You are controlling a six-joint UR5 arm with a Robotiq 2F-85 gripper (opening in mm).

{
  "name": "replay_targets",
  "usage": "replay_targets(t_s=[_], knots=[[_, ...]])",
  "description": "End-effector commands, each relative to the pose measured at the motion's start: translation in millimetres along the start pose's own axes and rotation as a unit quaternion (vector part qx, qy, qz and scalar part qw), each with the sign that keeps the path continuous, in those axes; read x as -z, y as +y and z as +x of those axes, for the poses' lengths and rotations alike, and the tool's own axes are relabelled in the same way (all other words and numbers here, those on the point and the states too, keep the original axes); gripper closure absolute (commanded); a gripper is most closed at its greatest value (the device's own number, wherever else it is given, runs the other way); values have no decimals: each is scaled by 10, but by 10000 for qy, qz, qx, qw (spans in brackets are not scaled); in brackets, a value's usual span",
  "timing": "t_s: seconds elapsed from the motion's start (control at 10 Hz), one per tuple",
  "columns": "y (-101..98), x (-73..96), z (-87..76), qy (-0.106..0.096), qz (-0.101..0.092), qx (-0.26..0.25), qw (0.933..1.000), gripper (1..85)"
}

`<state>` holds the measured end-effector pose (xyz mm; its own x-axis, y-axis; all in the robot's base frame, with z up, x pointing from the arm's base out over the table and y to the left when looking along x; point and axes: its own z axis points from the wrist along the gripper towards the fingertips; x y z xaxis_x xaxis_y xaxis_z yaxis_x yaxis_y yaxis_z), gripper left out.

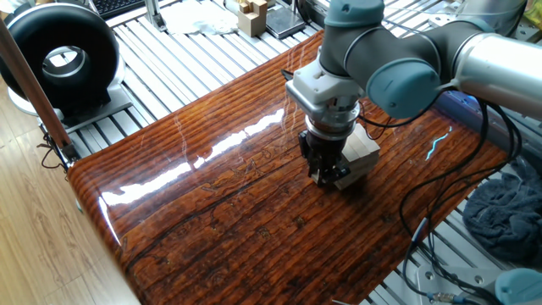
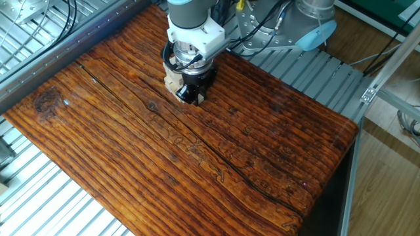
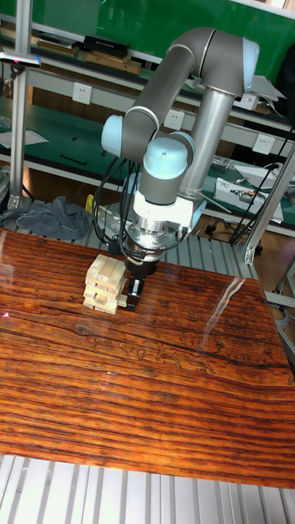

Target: Play Jenga

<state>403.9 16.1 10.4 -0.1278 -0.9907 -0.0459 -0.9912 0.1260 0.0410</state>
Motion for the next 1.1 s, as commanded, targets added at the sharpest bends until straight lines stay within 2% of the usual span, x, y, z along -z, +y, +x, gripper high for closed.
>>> replay_targets(t_s=[0.0,1.0], knots=[[-10,11,-39,-43,10,-67,10000,560],[-31,-1,-66,-33,50,-75,10000,560]])
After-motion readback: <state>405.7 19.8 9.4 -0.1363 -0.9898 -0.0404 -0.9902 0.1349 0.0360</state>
